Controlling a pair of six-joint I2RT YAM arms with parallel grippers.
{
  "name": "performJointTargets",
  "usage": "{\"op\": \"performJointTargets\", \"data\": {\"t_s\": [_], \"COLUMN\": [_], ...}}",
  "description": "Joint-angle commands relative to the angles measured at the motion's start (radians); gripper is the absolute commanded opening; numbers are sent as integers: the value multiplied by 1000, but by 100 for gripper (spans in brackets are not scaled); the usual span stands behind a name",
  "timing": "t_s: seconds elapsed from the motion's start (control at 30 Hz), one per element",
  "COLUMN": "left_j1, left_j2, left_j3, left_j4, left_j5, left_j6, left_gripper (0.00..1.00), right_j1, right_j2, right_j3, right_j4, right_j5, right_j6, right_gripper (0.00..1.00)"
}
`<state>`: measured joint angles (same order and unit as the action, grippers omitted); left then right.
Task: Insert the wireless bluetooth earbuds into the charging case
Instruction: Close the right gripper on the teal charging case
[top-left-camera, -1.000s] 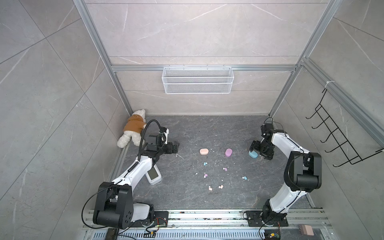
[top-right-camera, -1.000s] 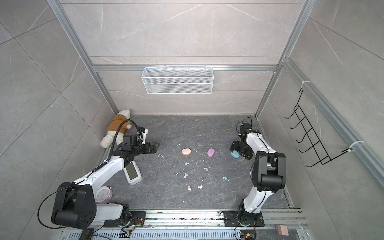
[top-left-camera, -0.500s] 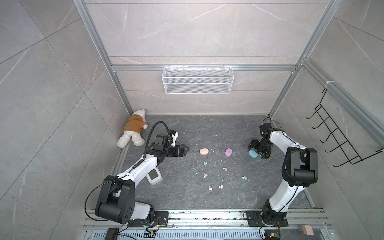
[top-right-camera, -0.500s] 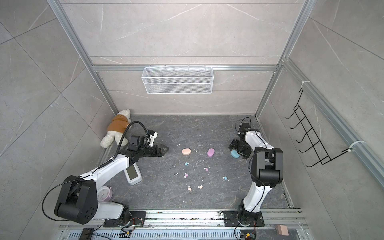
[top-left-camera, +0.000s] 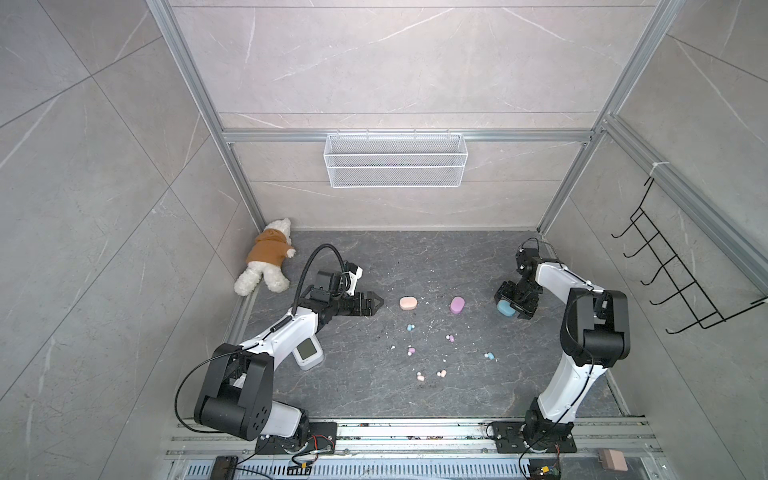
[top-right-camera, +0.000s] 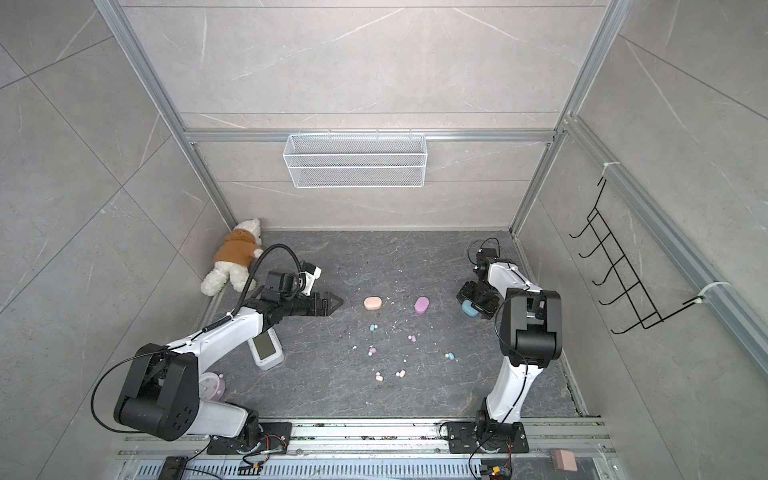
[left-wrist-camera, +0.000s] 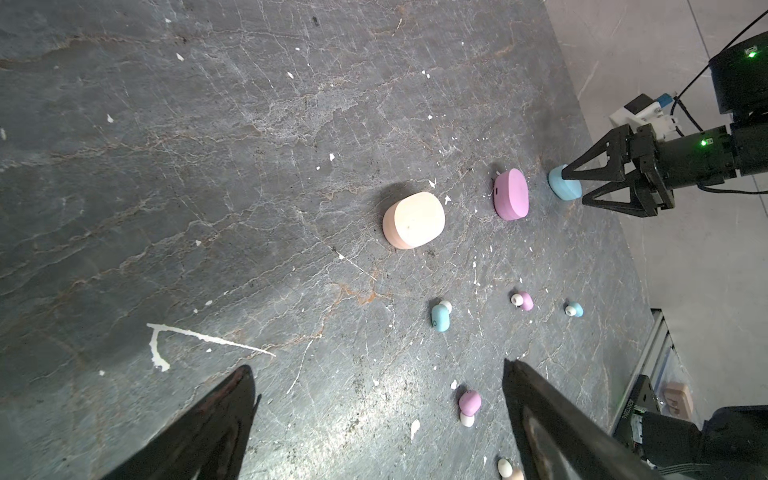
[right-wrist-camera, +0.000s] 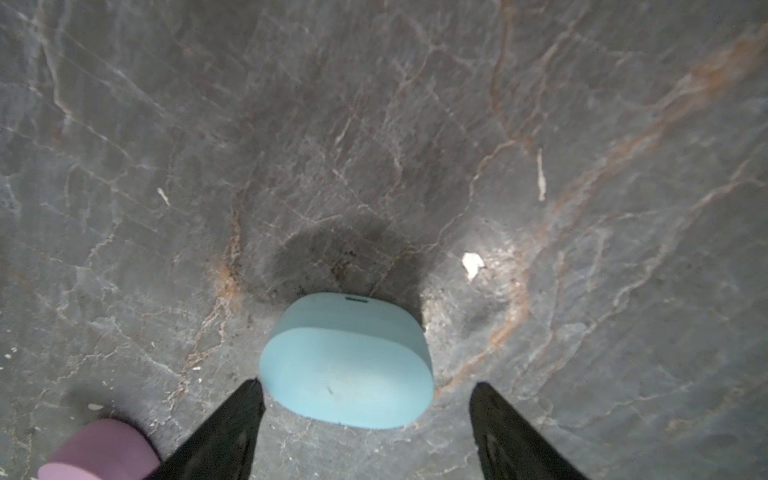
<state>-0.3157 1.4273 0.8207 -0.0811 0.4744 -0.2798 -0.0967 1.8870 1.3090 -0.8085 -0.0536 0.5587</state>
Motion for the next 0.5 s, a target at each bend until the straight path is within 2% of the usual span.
{"op": "performJointTargets", "data": {"t_s": [0.0,0.47], "left_j1": [-4,-11], "left_j2": [-16,-37], "left_j3": [33,32], "left_j4": [17,10], "left_j5": [4,-44], "left_j6": [-9,-15], "left_gripper": [96,96], "right_j1": [-1,-2], "right_j2": [13,28], "right_j3": [-3,10], "right_j4": [13,18], "right_j5": [-5,-31], "right_j6": [17,24], "right_gripper": [78,68]}}
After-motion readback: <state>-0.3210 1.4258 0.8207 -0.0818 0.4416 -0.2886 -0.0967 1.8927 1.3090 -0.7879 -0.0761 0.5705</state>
